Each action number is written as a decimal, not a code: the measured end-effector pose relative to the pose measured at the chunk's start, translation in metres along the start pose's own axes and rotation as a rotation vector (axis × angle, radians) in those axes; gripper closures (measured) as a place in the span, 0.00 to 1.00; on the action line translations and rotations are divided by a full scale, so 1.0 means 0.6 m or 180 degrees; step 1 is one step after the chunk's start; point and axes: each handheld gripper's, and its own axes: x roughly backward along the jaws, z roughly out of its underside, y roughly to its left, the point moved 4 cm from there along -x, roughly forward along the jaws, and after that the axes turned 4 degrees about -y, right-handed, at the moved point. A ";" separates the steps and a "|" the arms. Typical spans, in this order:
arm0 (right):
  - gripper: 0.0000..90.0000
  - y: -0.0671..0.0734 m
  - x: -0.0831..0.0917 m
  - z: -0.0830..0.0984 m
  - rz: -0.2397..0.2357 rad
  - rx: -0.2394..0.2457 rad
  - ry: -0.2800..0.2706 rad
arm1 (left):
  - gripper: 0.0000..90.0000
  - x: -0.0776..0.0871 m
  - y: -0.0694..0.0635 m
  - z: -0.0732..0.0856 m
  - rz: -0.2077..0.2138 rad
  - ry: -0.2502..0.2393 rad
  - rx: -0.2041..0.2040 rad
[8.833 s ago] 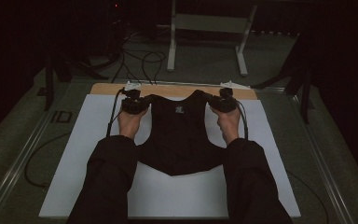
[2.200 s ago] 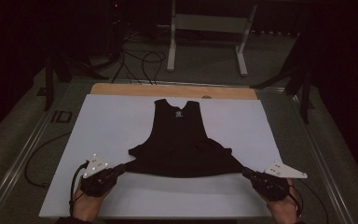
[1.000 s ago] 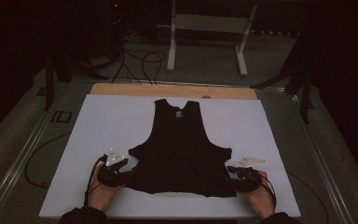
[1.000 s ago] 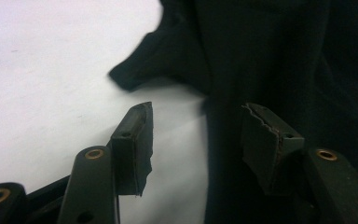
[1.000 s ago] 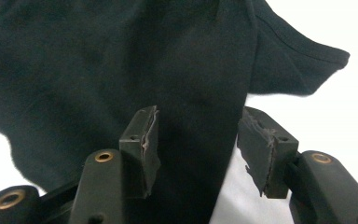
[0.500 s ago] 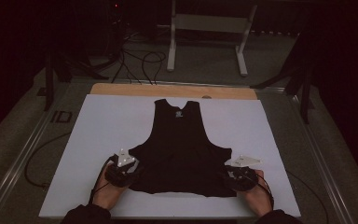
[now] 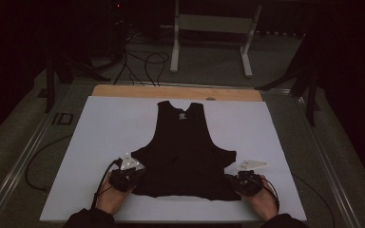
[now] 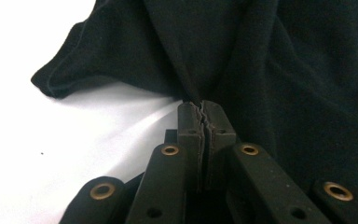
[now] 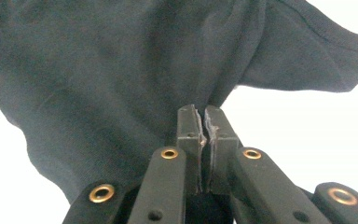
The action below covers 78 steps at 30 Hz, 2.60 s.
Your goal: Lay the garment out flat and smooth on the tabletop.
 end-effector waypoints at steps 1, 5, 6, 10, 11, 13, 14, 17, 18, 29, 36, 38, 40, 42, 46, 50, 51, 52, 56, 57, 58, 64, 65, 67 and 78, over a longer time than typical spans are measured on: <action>0.96 0.000 0.001 0.001 -0.0009 0.0013 0.0000 | 0.97 0.002 -0.001 0.001 0.0007 0.0025 -0.0009; 0.96 0.006 0.004 0.004 -0.0106 -0.0028 0.0022 | 0.98 0.009 -0.007 0.004 -0.0008 0.0073 -0.0042; 0.96 0.007 0.005 0.006 -0.0142 -0.0027 0.0018 | 0.98 0.011 -0.010 0.006 -0.0002 0.0076 -0.0028; 0.96 0.013 0.010 0.011 -0.0222 -0.0012 0.0045 | 0.98 0.023 -0.015 0.016 0.0083 0.0128 0.0026; 0.96 0.013 0.010 0.011 -0.0222 -0.0012 0.0045 | 0.98 0.023 -0.015 0.016 0.0083 0.0128 0.0026; 0.96 0.017 0.011 0.011 -0.0244 -0.0023 0.0060 | 0.98 0.029 -0.016 0.021 0.0096 0.0140 0.0071; 0.96 0.018 0.011 0.012 -0.0247 -0.0016 0.0062 | 0.98 0.029 -0.016 0.021 0.0096 0.0140 0.0071; 0.96 0.026 0.013 0.014 -0.0305 0.0029 0.0075 | 0.98 0.047 -0.016 0.035 0.0064 0.0168 0.0149; 0.96 0.030 0.013 0.015 -0.0317 0.0046 0.0093 | 0.98 0.051 -0.016 0.038 0.0054 0.0183 0.0145; 0.95 0.075 0.012 0.019 -0.0501 0.0275 0.0187 | 0.99 0.100 0.016 0.061 -0.0233 0.0118 0.0447; 0.95 0.116 0.012 0.024 -0.0709 0.0423 0.0245 | 0.99 0.113 0.048 0.072 -0.0503 0.0163 0.0639; 0.95 0.126 0.012 0.026 -0.0768 0.0475 0.0254 | 0.99 0.114 0.054 0.075 -0.0552 0.0177 0.0708; 0.95 0.134 0.012 0.028 -0.0814 0.0504 0.0274 | 0.99 0.113 0.057 0.077 -0.0550 0.0193 0.0749; 0.95 0.138 0.014 0.029 -0.0843 0.0556 0.0288 | 0.99 0.112 0.057 0.077 -0.0544 0.0190 0.0760; 0.96 0.137 0.019 0.033 -0.0822 0.0578 0.0325 | 0.98 0.108 0.050 0.077 -0.0449 0.0181 0.0732; 0.96 0.128 0.031 0.039 -0.0719 0.0615 0.0350 | 0.98 0.106 0.040 0.076 -0.0414 0.0186 0.0677; 0.96 0.124 0.034 0.041 -0.0681 0.0617 0.0353 | 0.98 0.106 0.038 0.076 -0.0401 0.0180 0.0676; 0.96 0.120 0.038 0.043 -0.0651 0.0602 0.0359 | 0.98 0.106 0.036 0.077 -0.0380 0.0185 0.0664; 0.96 0.102 0.049 0.049 -0.0498 0.0557 0.0360 | 0.98 0.105 0.025 0.078 -0.0282 0.0155 0.0627; 0.96 0.094 0.054 0.050 -0.0439 0.0538 0.0363 | 0.98 0.105 0.020 0.077 -0.0261 0.0148 0.0589; 0.96 0.088 0.058 0.052 -0.0389 0.0533 0.0371 | 0.98 0.105 0.015 0.077 -0.0237 0.0144 0.0562; 0.96 0.055 0.079 0.063 -0.0145 0.0399 0.0360 | 0.97 0.102 -0.012 0.081 -0.0075 0.0160 0.0487; 0.96 0.050 0.082 0.064 -0.0117 0.0376 0.0361 | 0.97 0.102 -0.016 0.083 -0.0026 0.0161 0.0486; 0.96 0.041 0.090 0.068 -0.0065 0.0341 0.0349 | 0.97 0.104 -0.027 0.086 0.0062 0.0164 0.0444; 0.65 0.032 0.093 0.061 -0.0074 0.0233 0.0179 | 0.60 0.104 -0.019 0.075 0.0030 -0.0124 0.0543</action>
